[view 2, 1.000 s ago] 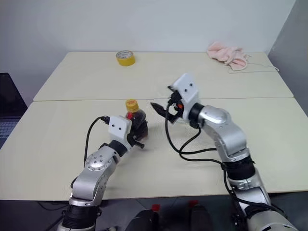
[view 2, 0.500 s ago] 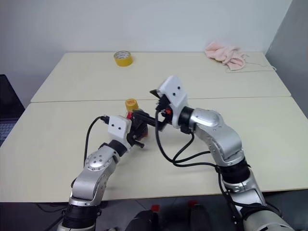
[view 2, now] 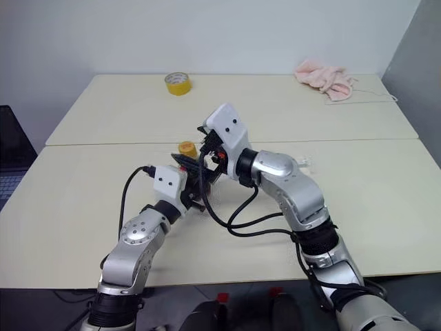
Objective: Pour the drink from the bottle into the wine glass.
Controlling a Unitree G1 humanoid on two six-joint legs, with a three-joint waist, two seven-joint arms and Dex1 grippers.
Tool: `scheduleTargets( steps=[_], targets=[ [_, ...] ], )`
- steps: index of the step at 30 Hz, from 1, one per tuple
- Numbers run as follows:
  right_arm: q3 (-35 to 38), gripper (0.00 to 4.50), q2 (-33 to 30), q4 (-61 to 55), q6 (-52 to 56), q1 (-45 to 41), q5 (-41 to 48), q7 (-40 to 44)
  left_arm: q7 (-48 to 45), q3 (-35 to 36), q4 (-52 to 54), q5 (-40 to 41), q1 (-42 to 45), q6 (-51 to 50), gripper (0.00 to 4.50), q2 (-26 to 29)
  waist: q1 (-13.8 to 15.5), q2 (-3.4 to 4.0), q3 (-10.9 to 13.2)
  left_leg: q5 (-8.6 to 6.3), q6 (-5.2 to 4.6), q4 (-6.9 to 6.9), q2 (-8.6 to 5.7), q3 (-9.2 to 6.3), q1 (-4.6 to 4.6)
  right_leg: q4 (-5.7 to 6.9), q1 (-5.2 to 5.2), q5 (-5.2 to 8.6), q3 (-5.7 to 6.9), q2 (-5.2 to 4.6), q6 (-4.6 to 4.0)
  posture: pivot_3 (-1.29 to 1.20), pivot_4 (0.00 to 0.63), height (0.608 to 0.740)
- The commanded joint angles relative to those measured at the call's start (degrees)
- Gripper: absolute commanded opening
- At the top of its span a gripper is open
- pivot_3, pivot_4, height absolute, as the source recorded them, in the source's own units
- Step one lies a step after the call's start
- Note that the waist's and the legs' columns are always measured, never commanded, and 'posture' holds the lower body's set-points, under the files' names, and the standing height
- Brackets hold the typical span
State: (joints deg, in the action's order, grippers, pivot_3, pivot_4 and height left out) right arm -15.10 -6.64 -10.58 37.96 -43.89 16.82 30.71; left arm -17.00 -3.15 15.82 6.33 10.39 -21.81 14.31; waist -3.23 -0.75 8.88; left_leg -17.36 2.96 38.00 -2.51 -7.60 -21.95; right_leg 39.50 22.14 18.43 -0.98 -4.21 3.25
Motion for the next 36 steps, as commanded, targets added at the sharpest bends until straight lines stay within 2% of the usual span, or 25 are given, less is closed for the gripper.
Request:
scheduleTargets(
  steps=[1,15,36],
  targets=[
    [-0.06,4.50,0.51,0.13,-1.89,-1.95,-1.22,-0.46,-0.18,0.38,2.39,-0.19,1.08,1.96,0.90,0.21,0.00,0.00,0.00,0.00,0.00,0.00,0.00,0.00,0.00,0.00,0.00,0.00,0.00,0.00,0.00,0.00,0.150,0.740],
    [1.70,4.50,0.22,2.11,-2.41,-2.10,-2.95,-2.13,-0.22,0.35,2.31,-0.16,1.04,1.99,0.90,0.18,-0.01,0.00,0.00,0.00,0.00,-0.01,0.00,0.01,0.00,0.01,0.02,0.00,-0.01,0.00,0.00,0.00,0.150,0.740],
    [5.89,4.50,-10.42,-3.44,0.99,2.37,-1.60,-0.16,0.04,0.29,2.17,-0.03,1.15,2.04,0.90,0.15,0.28,0.00,0.00,0.00,0.00,0.01,-0.02,0.04,-0.02,-0.02,-0.01,0.00,-0.03,-0.01,0.00,0.00,0.150,0.740]
  ],
)
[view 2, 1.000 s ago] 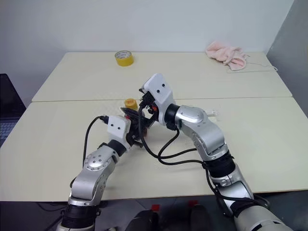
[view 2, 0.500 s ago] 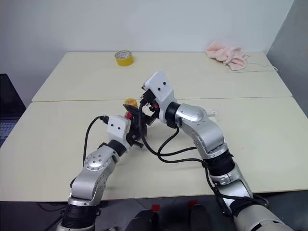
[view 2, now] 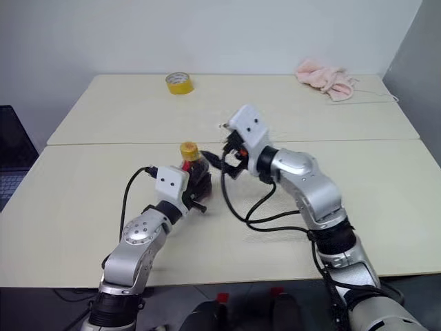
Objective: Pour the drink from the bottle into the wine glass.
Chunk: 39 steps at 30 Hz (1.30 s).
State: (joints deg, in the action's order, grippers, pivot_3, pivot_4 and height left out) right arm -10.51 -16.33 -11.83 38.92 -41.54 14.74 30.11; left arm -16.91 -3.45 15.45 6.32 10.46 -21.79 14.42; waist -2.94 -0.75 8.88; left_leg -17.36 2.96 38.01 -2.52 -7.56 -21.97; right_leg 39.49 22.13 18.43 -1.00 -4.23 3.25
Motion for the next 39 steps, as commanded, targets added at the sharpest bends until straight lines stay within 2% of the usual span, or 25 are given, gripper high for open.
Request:
scheduleTargets(
  steps=[1,7,12,15,21,39],
  targets=[
    [1.46,4.50,-1.43,-2.51,0.21,0.39,0.50,0.74,-0.04,0.63,2.55,-0.04,1.09,2.04,0.90,0.02,-0.01,0.00,0.00,0.00,0.00,-0.01,0.01,0.00,0.01,0.00,0.00,0.00,0.00,0.00,0.00,0.00,0.150,0.740],
    [1.16,4.50,-2.13,-5.41,1.85,0.98,2.94,2.57,-0.02,0.69,2.87,0.00,0.85,1.87,0.90,-0.02,-0.08,0.00,0.00,0.00,0.00,-0.03,0.03,0.00,0.00,0.00,0.01,0.00,0.01,0.02,0.00,0.00,0.150,0.740],
    [-0.27,4.50,2.13,-8.88,5.23,-0.12,6.55,2.16,-0.06,0.67,2.81,0.00,0.90,1.80,0.90,0.00,-0.15,0.00,0.00,0.00,0.00,-0.04,0.06,-0.02,0.00,0.01,0.01,0.00,0.02,0.03,0.00,0.00,0.150,0.740],
    [-1.49,4.50,6.56,-6.86,4.40,-1.97,5.33,-0.44,-0.11,0.48,2.71,-0.08,0.97,1.83,0.90,-0.03,-0.17,0.00,0.00,0.00,0.00,-0.01,0.03,-0.02,0.01,0.02,0.00,0.00,0.01,0.03,0.00,0.00,0.150,0.740],
    [-3.20,4.50,9.89,-2.11,1.42,-4.15,2.37,-1.97,-0.22,0.50,2.45,-0.01,1.24,1.80,0.90,-0.03,-0.08,0.00,0.00,0.00,0.00,-0.01,0.01,-0.04,0.01,0.01,0.01,0.00,0.02,0.01,0.00,0.00,0.150,0.740],
    [-3.60,4.50,9.57,0.63,-1.21,-3.69,-0.60,-1.52,-0.09,0.60,2.65,-0.04,1.04,1.78,0.90,-0.02,-0.26,0.00,0.00,0.00,0.00,-0.01,0.02,-0.03,0.01,0.03,0.03,0.00,0.01,0.01,0.00,0.00,0.150,0.740]
  ],
)
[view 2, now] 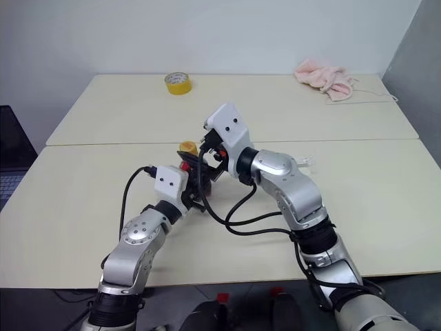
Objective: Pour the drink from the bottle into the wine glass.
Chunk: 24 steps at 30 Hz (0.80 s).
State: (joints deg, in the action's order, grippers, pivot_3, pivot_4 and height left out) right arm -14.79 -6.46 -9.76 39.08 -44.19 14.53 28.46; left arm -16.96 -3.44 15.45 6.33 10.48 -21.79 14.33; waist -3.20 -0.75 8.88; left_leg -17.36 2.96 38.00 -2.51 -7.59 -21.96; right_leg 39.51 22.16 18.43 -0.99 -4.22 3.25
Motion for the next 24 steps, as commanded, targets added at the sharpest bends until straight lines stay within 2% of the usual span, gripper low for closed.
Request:
scheduleTargets(
  steps=[1,24],
  targets=[
    [0.72,4.50,-0.48,-1.52,-1.33,-0.92,-0.37,0.16,-0.05,0.59,2.65,-0.04,1.01,1.78,0.90,0.06,0.00,0.00,0.00,0.00,0.00,0.00,0.00,0.00,0.00,0.00,0.00,0.00,0.00,0.00,0.00,0.00,0.150,0.740],
    [3.09,4.50,-6.79,-6.84,2.24,2.24,1.76,1.87,-0.18,0.73,2.46,0.03,1.08,1.75,0.90,0.05,0.04,0.00,0.00,0.00,0.00,0.00,0.00,0.01,0.00,-0.01,-0.01,0.00,0.00,0.00,0.00,0.00,0.150,0.740]
  ],
)
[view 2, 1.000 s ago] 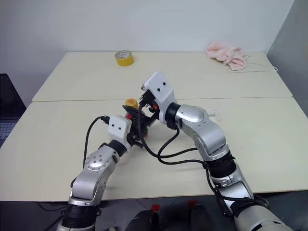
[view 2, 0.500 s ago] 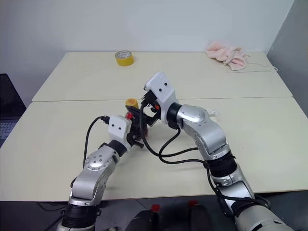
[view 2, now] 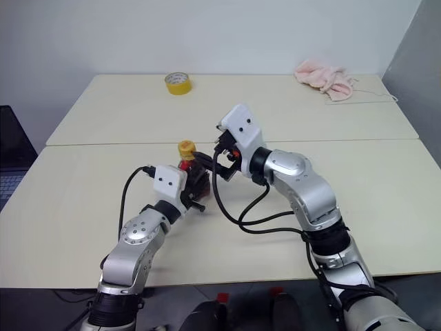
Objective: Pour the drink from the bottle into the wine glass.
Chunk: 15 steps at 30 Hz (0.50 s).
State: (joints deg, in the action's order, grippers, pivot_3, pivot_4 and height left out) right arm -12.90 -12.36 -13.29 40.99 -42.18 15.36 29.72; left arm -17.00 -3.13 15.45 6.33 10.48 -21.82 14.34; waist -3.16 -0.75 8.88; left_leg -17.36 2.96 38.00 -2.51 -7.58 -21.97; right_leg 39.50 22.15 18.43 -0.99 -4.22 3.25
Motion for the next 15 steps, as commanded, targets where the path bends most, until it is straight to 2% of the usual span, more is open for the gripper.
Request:
scheduleTargets(
  steps=[1,6,10,15],
  targets=[
    [1.51,4.50,-2.00,-3.76,0.58,0.73,0.97,1.17,-0.16,0.43,2.49,0.00,1.03,1.82,0.90,0.06,0.01,0.00,0.00,0.00,0.00,0.00,0.00,0.00,0.00,0.00,0.00,0.00,0.00,0.00,0.00,0.00,0.150,0.740],
    [3.24,4.50,-4.10,-6.21,3.76,1.42,4.07,2.85,-0.17,0.43,2.53,-0.03,0.89,1.87,0.90,0.08,0.09,0.00,0.00,0.00,0.00,0.00,0.00,0.00,-0.01,-0.01,-0.01,0.00,0.00,0.00,0.00,0.00,0.150,0.740],
    [4.78,4.50,-1.95,-8.41,8.32,0.43,9.16,2.72,-0.23,0.36,2.46,-0.07,0.93,1.97,0.90,0.09,-0.06,0.00,0.00,0.00,0.00,-0.03,0.03,0.01,0.00,0.00,0.00,0.00,0.00,0.01,0.00,0.00,0.150,0.740],
    [4.31,4.50,2.70,-6.83,9.75,-1.38,9.76,-0.81,-0.26,0.16,2.34,-0.13,1.00,2.07,0.90,-0.01,-0.03,0.00,0.00,0.00,0.00,-0.03,0.03,-0.01,0.01,0.02,0.01,0.00,0.01,0.02,0.00,0.00,0.150,0.740]
  ],
)
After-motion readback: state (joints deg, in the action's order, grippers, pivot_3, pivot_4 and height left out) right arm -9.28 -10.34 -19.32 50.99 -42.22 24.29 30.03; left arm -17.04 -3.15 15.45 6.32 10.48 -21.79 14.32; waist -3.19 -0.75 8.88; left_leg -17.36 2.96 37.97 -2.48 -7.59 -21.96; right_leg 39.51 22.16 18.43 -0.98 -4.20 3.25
